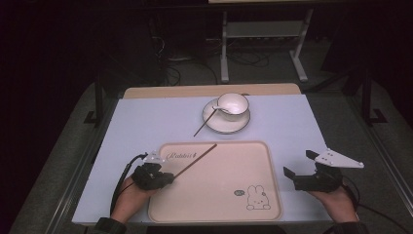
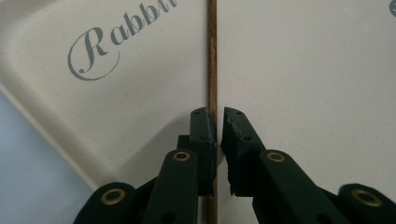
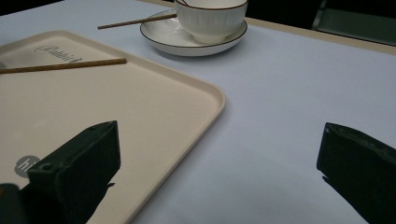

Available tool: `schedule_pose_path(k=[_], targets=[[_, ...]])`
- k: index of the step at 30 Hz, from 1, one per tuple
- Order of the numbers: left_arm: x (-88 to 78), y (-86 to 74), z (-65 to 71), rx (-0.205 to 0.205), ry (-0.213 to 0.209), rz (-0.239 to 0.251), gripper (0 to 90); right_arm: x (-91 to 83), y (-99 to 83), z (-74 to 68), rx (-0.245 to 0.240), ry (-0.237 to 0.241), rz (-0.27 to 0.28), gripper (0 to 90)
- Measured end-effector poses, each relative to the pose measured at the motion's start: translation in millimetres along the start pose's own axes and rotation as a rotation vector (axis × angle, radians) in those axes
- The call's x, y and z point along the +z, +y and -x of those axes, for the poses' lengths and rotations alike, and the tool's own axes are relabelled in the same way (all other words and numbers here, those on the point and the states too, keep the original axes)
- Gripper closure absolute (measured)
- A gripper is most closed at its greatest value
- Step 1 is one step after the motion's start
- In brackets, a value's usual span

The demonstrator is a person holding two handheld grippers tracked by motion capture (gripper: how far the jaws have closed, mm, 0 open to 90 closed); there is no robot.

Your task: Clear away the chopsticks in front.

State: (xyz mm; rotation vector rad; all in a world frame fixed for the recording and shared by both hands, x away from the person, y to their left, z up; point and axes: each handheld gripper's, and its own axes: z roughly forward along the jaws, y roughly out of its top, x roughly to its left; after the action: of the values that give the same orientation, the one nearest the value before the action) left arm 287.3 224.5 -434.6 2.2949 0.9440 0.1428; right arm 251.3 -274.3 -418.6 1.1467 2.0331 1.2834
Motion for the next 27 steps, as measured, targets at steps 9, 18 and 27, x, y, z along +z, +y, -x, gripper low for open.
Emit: schedule_pose_path(k=[9,18,27], targets=[[-2.6,4.3,-0.2,-0.018,-0.005,0.006,65.1,0.4,0.2,-0.7,-0.002,0.004,0.0,0.0],[1.9,14.9,-5.5,-0.028,-0.015,-0.001,33.6,0.7,0.2,-1.5,0.0,0.004,-0.001,0.0],[10.9,45.3,-10.5,0.002,-0.024,0.024,16.8,1.5,0.6,-2.4,0.004,0.007,0.001,0.0]])
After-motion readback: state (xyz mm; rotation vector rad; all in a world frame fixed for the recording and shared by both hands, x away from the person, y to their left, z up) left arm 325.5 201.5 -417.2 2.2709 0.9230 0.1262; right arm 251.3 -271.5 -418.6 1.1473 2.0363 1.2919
